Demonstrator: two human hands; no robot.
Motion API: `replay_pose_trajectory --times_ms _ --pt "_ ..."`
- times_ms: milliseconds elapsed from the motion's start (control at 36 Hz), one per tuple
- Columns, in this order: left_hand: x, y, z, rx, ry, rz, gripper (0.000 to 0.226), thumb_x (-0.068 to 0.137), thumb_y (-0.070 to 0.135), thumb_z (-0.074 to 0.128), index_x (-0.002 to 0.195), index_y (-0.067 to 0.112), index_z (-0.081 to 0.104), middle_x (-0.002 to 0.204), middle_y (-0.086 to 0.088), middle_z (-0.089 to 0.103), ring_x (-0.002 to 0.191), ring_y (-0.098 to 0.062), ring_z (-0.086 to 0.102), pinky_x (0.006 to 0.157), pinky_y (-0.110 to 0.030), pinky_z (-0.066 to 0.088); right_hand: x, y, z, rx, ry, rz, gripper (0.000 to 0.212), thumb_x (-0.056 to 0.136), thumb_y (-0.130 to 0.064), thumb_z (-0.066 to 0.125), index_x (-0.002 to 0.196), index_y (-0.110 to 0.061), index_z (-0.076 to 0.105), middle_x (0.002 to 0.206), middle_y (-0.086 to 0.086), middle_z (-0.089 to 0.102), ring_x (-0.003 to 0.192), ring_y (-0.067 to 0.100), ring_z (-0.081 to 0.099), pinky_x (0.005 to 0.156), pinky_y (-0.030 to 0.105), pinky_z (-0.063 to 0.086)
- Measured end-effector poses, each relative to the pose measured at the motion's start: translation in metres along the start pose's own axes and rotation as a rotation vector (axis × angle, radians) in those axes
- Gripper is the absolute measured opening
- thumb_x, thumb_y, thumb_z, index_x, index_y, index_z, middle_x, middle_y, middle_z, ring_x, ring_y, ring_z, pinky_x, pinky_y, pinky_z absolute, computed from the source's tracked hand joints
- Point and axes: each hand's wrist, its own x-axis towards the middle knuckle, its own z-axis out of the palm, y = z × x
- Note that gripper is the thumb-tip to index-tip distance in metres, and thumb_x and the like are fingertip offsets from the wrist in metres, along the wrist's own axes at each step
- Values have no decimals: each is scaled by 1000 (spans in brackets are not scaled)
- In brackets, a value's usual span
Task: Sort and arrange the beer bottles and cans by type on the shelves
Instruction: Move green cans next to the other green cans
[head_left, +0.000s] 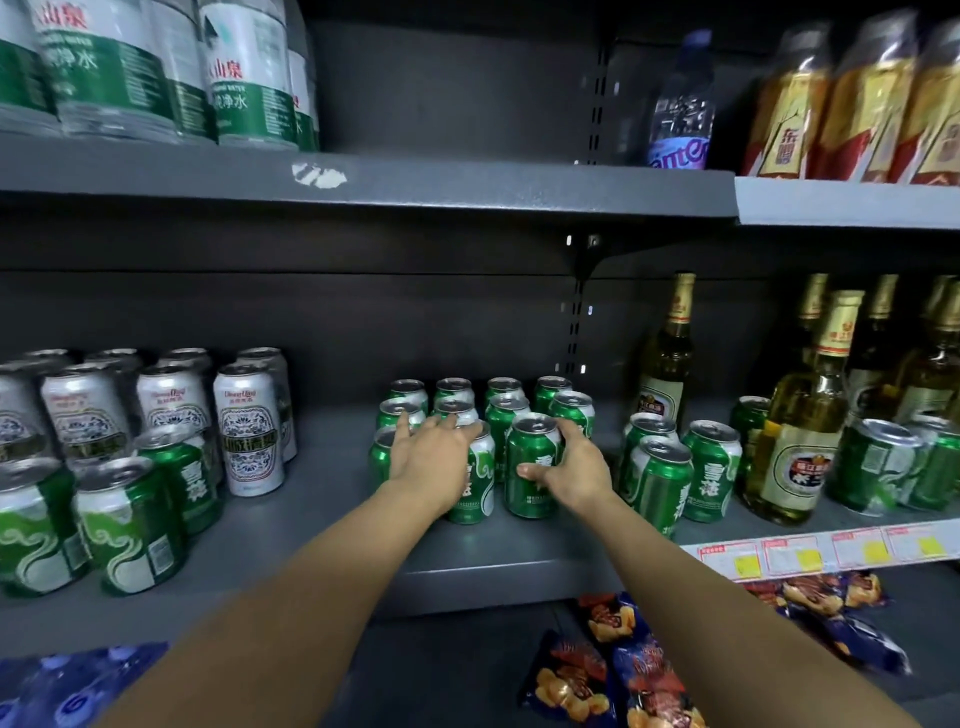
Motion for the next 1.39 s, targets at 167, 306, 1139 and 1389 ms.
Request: replay_pose_trajectory --times_ms 167,306,1139,1389 --pt "3 1 11 -4 78 -27 70 92 12 56 148 40 26 157 -1 30 144 -17 27 118 -48 3 4 5 8 -20 18 -16 76 71 -30 85 135 -18 44 125 4 62 116 25 57 97 35 46" --pt "-2 -2 12 -19 63 -31 67 93 20 55 150 38 24 158 -1 27 144 -19 26 118 -50 0 6 9 13 -67 -6 -51 80 72 -37 83 135 -15 40 130 6 58 120 27 54 98 38 44" --pt "-142 -231 -12 -264 118 -577 62 92 40 60 146 26 32 147 -9 32 116 -30 56 94 -43 50 -101 -143 150 -293 94 -893 44 82 -39 38 107 -14 65 95 1 67 87 25 63 79 38 46" --pt "-129 -192 -58 -272 324 -553 72 74 61 70 131 19 54 132 -9 43 116 -32 53 88 -41 49 -102 -142 129 -171 -36 -757 71 85 -50 63 143 -17 36 135 2 50 124 23 45 101 35 38"
